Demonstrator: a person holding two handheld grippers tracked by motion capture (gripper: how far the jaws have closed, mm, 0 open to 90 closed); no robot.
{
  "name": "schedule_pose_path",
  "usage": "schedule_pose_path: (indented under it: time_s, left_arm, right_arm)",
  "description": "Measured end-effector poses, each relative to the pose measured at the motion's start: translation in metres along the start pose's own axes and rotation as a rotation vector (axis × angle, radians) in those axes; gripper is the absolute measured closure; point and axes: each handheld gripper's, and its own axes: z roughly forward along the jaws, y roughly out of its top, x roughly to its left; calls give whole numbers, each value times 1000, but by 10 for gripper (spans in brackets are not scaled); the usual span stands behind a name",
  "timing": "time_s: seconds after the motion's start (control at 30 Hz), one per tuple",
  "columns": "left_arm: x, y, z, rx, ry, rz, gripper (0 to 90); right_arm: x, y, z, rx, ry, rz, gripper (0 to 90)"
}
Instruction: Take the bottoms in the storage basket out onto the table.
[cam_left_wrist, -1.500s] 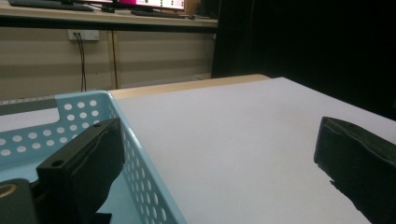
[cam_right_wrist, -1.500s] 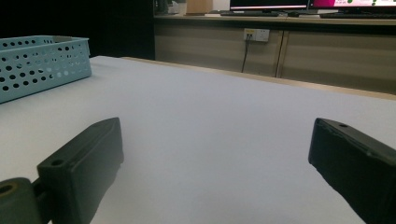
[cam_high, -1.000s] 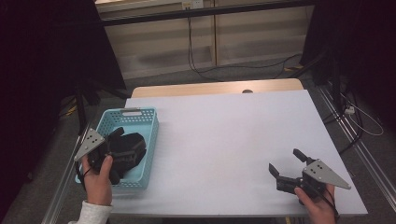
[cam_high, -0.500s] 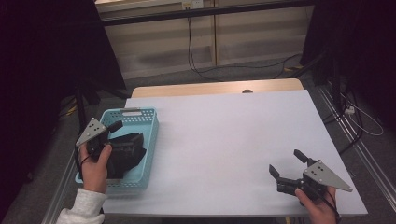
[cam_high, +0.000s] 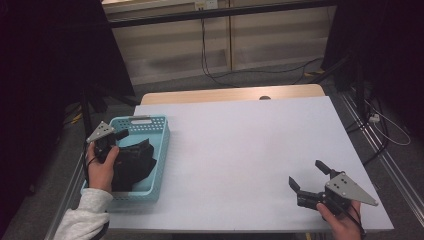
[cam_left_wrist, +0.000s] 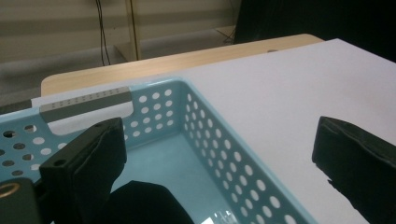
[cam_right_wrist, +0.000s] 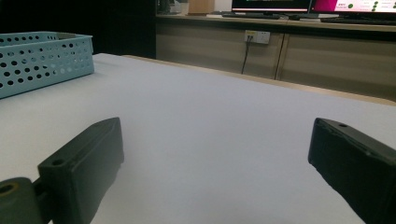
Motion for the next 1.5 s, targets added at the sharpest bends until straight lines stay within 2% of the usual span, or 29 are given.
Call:
schedule_pose_path:
  time_s: [0.07,0.1,0.13,0.4,0.53,0.67,0.77,0.87,1.0,1.13,1.23,1.3,1.33,1.43,1.5]
  left_arm:
    - [3,-1,3,13,2,1,31]
    - [5,-1,4,16,-5,-9,31]
    - [7,-2,6,8,-18,-36,30]
    - [18,-7,14,57,-2,-23,34]
    - [25,-13,16,86,9,-46,35]
    - [29,-17,21,133,0,-56,35]
    - [30,-19,24,166,6,-46,35]
    - [32,-22,27,186,-2,-63,37]
    - [32,-27,31,251,-5,-42,39]
    - [36,-37,34,281,37,-39,39]
    - [42,-47,36,314,64,-60,37]
    - [45,-51,37,332,61,-80,36]
    - [46,-52,37,356,58,-79,36]
    - [46,-52,38,384,78,-53,36]
    - [46,-54,40,395,85,-53,37]
  right_arm:
    - [0,0,0,-1,0,1,26]
    - [0,0,0,-1,1,0,26]
    - [0,0,0,-2,0,2,25]
    - [0,0,-2,-2,0,-1,26]
    - [0,0,-2,-2,3,-4,26]
    - [-1,0,-2,1,3,1,26]
    - [-1,0,-2,6,8,10,27]
    - [0,0,-2,8,15,3,28]
    - [0,0,-2,6,20,5,28]
    - [0,0,-1,12,25,9,28]
    - [1,0,0,13,33,8,28]
    - [2,-1,0,15,39,8,28]
    - [2,-1,0,17,41,7,29]
    - [3,-2,1,24,51,7,31]
    - [3,-2,2,24,53,4,32]
